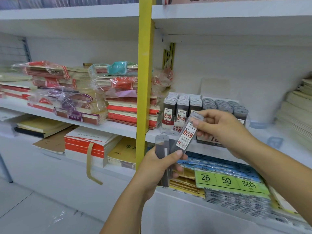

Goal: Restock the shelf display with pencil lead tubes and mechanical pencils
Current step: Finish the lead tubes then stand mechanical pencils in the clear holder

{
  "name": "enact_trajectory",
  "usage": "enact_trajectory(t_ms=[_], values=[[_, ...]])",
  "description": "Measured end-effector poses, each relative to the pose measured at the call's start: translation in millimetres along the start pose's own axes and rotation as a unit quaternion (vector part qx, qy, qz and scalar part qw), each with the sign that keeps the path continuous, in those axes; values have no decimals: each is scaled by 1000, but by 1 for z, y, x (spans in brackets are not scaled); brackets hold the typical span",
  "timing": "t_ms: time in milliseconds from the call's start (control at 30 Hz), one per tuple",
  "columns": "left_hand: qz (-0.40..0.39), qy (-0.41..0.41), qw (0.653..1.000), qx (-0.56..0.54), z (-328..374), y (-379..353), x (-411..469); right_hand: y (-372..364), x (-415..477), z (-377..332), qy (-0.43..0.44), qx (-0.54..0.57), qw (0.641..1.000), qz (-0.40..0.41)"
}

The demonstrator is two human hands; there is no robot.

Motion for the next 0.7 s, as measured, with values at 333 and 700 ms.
enact_trajectory(t_ms=[333, 700], values=[[48, 20, 997, -57, -1, -1, 4, 15, 9, -13, 64, -40, 996, 46], [50, 5, 995, -81, -3, 1, 16, 75, 31, -56, 226, -313, 921, 54]])
Point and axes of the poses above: each hand's wrist, its own x-axis towards the middle knuckle, its own y-axis out of the back of the hand, z = x × y, the point moved 3 cm from there along x, towards the middle knuckle, and after that the axes turned 12 degrees about y, right-handed, at the moved point
